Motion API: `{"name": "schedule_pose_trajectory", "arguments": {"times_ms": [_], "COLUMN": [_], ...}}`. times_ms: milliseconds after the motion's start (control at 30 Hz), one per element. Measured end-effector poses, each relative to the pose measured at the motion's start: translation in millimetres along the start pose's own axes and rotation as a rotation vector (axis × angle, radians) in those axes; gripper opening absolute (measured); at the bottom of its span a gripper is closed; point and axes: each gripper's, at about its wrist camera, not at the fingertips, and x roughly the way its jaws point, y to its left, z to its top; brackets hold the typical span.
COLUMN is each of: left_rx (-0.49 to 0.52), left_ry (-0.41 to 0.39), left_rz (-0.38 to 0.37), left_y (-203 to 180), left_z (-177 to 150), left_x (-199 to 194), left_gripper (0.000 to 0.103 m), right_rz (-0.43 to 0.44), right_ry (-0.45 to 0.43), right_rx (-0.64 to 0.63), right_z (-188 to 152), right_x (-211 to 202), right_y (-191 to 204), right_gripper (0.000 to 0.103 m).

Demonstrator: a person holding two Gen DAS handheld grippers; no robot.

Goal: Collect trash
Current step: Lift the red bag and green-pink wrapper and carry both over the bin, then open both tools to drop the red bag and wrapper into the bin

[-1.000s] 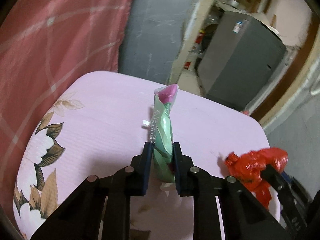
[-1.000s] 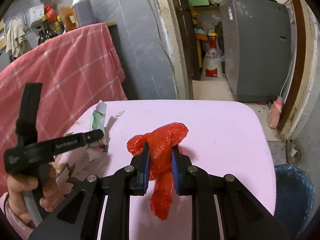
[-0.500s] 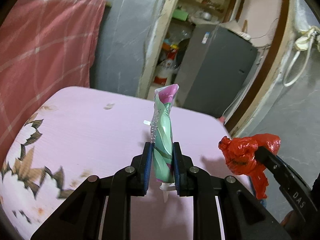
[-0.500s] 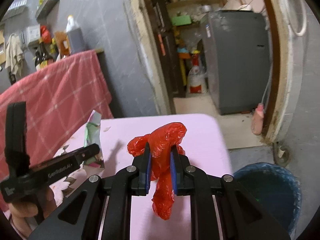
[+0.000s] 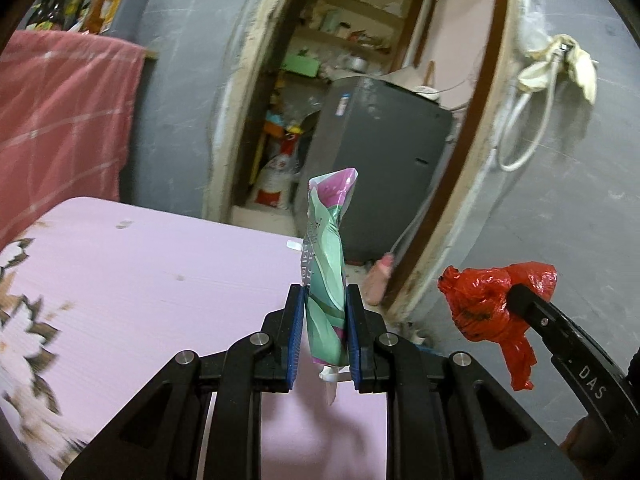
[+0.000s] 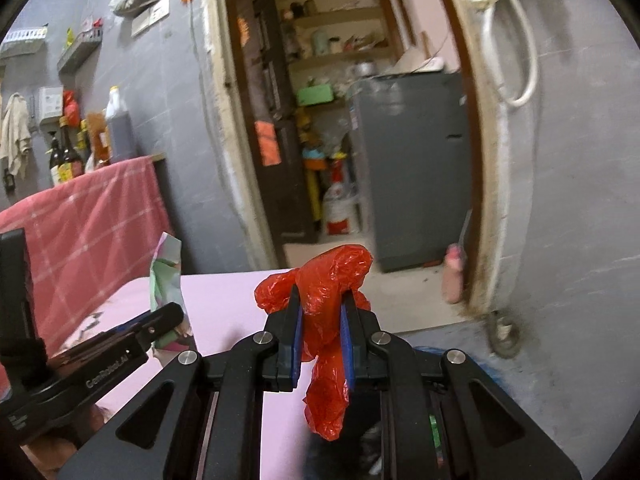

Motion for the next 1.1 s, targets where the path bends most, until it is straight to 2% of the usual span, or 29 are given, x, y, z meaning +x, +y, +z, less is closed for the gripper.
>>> {"name": "schedule_pose_trajectory", "arguments": {"times_ms": [233, 467, 1100], "left_rx": [0.036, 0.086, 0.173], "left_ry": [-0.049, -0.043, 0.038], "left_rz": [-0.013, -0.034, -0.058], "left_y": [-55, -80, -107], "left_z": [-20, -38, -74], "left_x": [12, 29, 58], "left_gripper": [0.017, 0.017, 0.017], "right_rz": [-0.108, -0.157, -0.158], "right_ry": [-0.064, -0.04, 0.059], "right_rx": [-0.014, 0.014, 0.084], "right_z": [-11, -30, -52], "right_x": [-25, -22, -18], "right_y": [-43, -78, -115], "right_gripper": [0.013, 0.013, 0.013]}}
